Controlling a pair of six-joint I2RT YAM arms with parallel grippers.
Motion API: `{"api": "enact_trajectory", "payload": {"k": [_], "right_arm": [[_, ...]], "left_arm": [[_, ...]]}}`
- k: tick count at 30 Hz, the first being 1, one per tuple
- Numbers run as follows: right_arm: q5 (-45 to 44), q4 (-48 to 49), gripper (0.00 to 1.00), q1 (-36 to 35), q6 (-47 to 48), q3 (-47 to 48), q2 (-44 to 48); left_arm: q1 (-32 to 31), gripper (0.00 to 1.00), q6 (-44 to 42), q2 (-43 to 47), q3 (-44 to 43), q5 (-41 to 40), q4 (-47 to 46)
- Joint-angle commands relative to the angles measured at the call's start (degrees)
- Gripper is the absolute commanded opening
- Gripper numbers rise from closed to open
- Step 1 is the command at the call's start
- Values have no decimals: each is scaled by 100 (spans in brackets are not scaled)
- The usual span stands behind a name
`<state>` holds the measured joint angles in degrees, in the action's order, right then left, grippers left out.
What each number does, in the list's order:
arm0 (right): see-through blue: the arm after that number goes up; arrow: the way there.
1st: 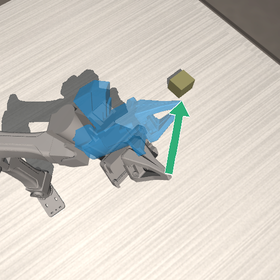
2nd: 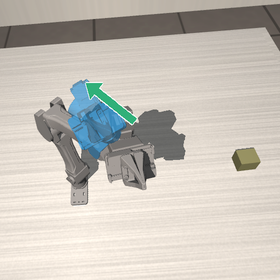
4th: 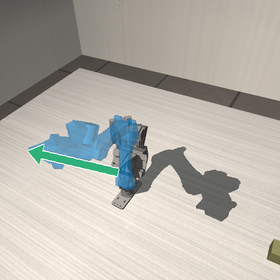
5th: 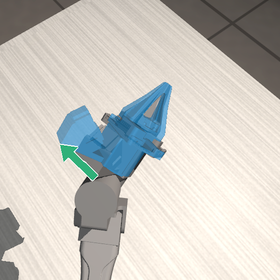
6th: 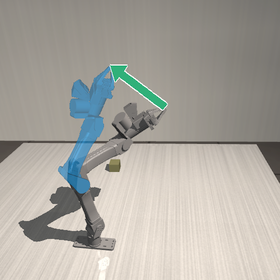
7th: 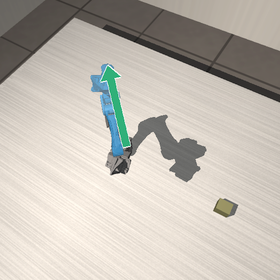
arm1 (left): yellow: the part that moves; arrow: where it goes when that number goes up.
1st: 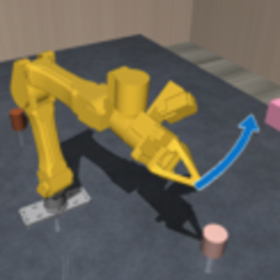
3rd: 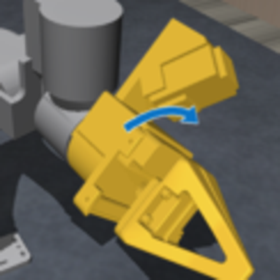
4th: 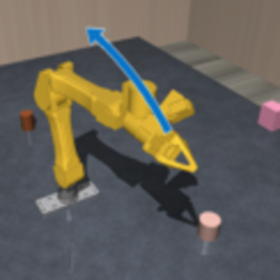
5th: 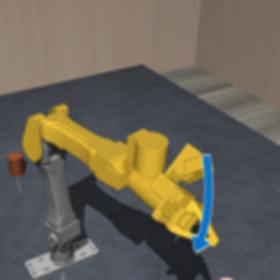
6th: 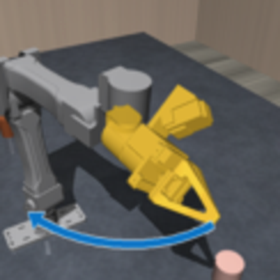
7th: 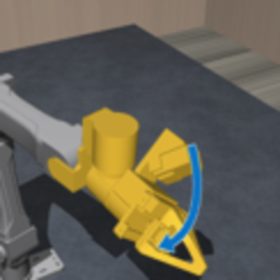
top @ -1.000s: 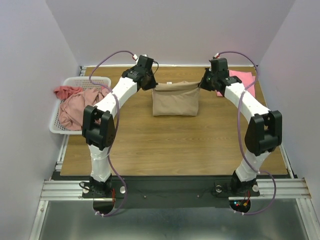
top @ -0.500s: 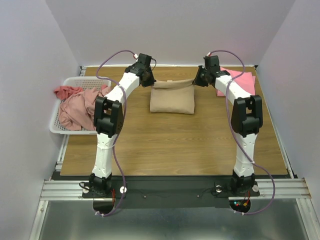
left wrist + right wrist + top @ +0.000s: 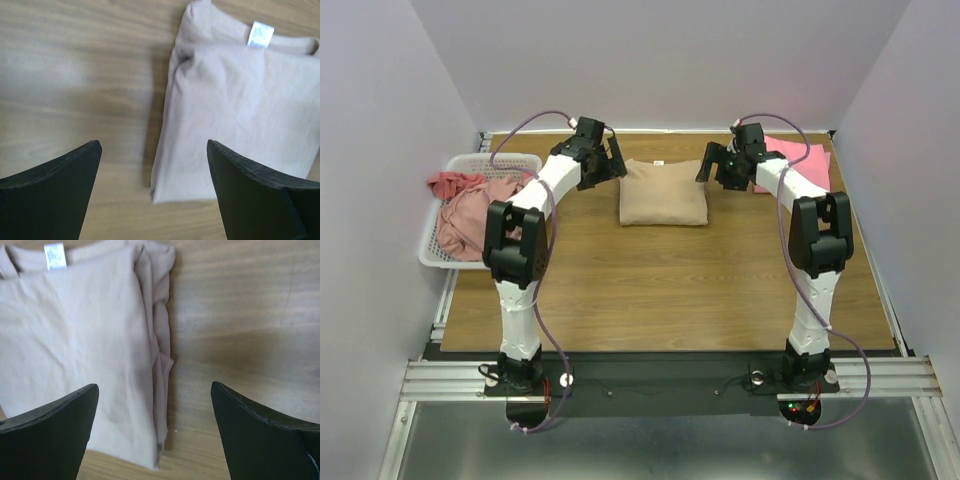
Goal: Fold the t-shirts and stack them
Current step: Fold the tshirt, then neatly place the folded tshirt to the corner
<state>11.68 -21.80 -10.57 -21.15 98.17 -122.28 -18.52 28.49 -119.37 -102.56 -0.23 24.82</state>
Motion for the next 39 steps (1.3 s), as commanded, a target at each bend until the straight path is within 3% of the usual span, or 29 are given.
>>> {"api": "enact_trajectory", "payload": {"k": [1, 3, 8, 11, 13, 17, 20, 21, 24, 27, 32, 36, 39], "right_arm": [[290, 150, 100, -24, 146, -464, 389], [404, 176, 98, -68, 155, -509, 319], [292, 176, 91, -209, 58, -290, -6], [-174, 168, 84, -261, 23, -9, -374], [-114, 150, 71, -262, -3, 149, -524], [-148, 168, 66, -340, -56, 150, -744], [-114, 168, 53, -376, -56, 132, -885], [-79, 168, 41, -393, -91, 141, -920], [-78, 176, 19, -411, -91, 185, -1000], [-236, 159, 3, -411, 5, 290, -930], [-903, 168, 0, -420, 742, 431, -491], [-2289, 168, 0, -411, 1435, 571, -131], [-2819, 168, 0, -393, 1963, 659, -24]], "left_arm": [[-134, 99, 130, 1412, 1241, -38, -503], [-230, 98, 279, 2185, 2374, -74, -949], [-397, 99, 701, 3489, 4137, -188, -1304], [-450, 99, 807, 4131, 4929, -503, -1366], [-450, 99, 859, 4386, 5184, -810, -1103], [-450, 98, 956, 4677, 5439, -918, -777], [-450, 99, 1044, 4967, 5633, -847, -777], [-450, 98, 1062, 5028, 5659, -821, -777], [-450, 99, 1106, 5292, 5739, -821, -707], [-450, 98, 1141, 5503, 5748, -943, -532], [-450, 99, 1194, 5767, 5721, -1111, -267], [-450, 99, 1290, 5838, 5721, -1294, -110], [-450, 98, 1352, 5785, 5669, -1497, 58]]}}
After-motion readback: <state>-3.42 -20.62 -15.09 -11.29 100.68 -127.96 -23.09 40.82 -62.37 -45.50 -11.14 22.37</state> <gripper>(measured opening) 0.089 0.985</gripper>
